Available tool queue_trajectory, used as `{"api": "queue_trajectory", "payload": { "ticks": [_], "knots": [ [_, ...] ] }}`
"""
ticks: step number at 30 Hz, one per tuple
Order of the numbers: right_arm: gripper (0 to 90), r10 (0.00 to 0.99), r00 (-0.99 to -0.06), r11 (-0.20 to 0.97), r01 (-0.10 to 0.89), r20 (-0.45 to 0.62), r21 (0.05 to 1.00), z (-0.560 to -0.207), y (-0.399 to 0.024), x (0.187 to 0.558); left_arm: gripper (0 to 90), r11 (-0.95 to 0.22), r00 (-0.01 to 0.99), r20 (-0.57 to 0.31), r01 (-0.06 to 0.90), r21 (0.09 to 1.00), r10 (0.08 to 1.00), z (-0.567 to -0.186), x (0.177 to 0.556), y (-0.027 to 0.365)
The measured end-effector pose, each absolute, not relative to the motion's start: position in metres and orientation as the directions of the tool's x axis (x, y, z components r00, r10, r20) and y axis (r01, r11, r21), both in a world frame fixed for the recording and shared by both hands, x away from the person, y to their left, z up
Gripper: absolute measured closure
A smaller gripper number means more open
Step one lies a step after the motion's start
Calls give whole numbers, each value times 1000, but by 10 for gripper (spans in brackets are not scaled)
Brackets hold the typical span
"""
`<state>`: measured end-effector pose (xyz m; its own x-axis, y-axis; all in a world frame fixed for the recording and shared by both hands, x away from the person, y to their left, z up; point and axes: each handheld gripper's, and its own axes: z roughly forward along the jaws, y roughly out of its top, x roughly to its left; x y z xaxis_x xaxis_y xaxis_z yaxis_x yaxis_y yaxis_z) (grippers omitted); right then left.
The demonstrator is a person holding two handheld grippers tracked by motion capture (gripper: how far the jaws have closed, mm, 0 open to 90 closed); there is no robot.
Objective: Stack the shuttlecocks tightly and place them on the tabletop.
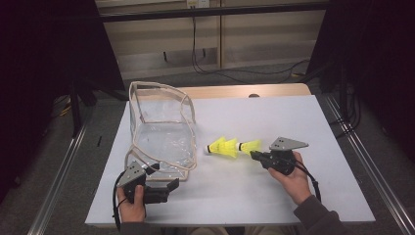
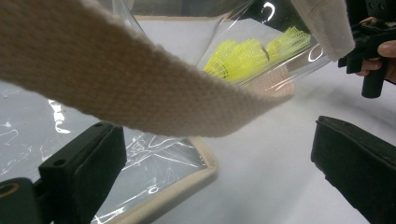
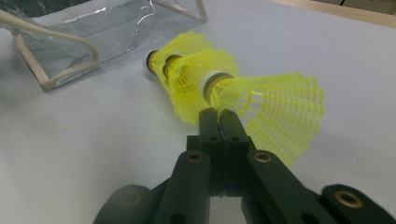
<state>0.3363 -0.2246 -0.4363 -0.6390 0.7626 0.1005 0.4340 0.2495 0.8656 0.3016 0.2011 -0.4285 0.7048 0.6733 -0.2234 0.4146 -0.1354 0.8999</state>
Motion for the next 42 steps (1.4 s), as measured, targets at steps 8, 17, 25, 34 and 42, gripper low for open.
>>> {"api": "queue_trajectory", "payload": {
  "ticks": [8, 17, 25, 34, 42],
  "knots": [
    [900, 749, -655, 259, 428, 99, 866, -436, -220, 338, 34, -131, 701, -224, 415, 900, 677, -428, 301, 202],
    [900, 746, -659, 265, 429, 98, 864, -437, -217, 339, 34, -132, 702, -224, 415, 900, 676, -428, 301, 202],
    [900, 740, -665, 267, 429, 101, 863, -438, -214, 340, 34, -131, 701, -225, 415, 900, 677, -428, 301, 202],
    [900, 731, -675, 277, 423, 96, 863, -438, -210, 342, 34, -132, 702, -225, 415, 900, 675, -428, 301, 202],
    [900, 732, -673, 270, 427, 104, 863, -439, -207, 344, 34, -131, 703, -225, 415, 900, 675, -428, 301, 202]
  ]
}}
